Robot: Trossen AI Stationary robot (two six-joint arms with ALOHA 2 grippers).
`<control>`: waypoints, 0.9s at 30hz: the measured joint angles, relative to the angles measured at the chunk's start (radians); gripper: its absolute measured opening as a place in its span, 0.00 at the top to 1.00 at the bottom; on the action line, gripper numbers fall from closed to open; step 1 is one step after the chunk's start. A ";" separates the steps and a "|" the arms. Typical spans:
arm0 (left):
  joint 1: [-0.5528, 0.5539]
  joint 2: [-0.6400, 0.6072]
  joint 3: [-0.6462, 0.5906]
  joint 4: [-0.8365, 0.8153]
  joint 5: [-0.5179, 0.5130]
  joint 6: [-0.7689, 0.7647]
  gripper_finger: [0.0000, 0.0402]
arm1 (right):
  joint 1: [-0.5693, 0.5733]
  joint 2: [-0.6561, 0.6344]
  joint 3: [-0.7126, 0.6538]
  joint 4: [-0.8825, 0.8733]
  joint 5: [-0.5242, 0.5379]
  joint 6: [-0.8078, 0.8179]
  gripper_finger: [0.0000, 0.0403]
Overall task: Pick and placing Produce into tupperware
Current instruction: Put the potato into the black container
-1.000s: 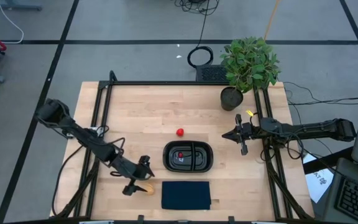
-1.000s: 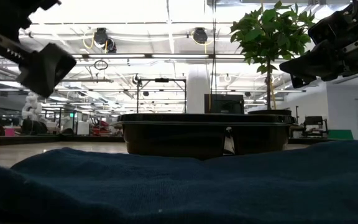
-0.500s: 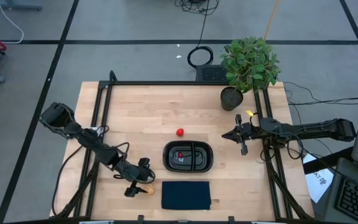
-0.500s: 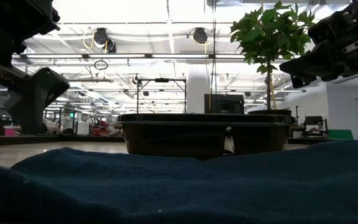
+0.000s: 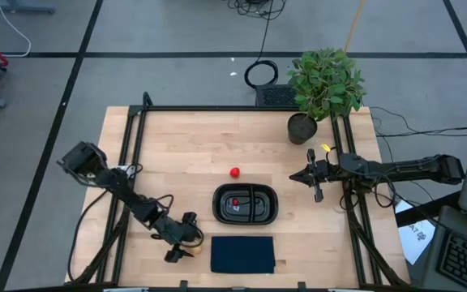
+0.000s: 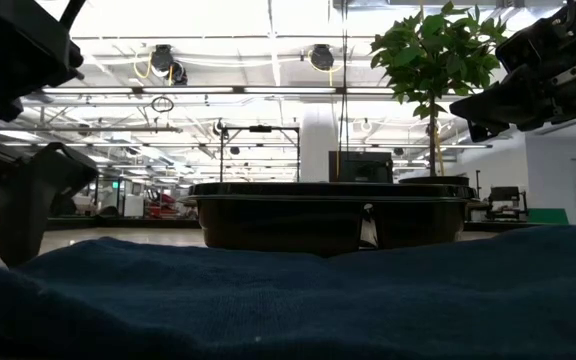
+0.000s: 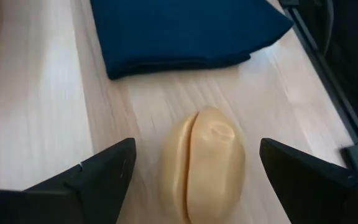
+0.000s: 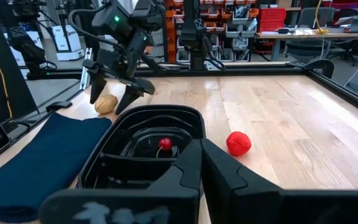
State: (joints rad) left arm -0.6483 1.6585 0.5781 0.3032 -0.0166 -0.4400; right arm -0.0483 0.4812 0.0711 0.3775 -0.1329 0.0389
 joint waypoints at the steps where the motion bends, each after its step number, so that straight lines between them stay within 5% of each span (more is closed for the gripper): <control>1: 0.000 0.006 0.000 0.005 -0.003 0.000 0.13 | 0.000 0.000 0.000 0.000 0.000 0.000 1.00; 10: 0.000 0.021 0.002 0.016 -0.018 0.020 0.20 | 0.000 0.000 0.000 0.000 0.000 -0.001 1.00; 27: 0.002 -0.087 -0.002 -0.055 0.049 0.037 0.55 | 0.000 0.000 0.000 0.000 0.000 -0.005 1.00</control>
State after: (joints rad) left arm -0.6464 1.5711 0.5758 0.2478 0.0322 -0.4027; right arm -0.0486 0.4811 0.0711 0.3771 -0.1326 0.0334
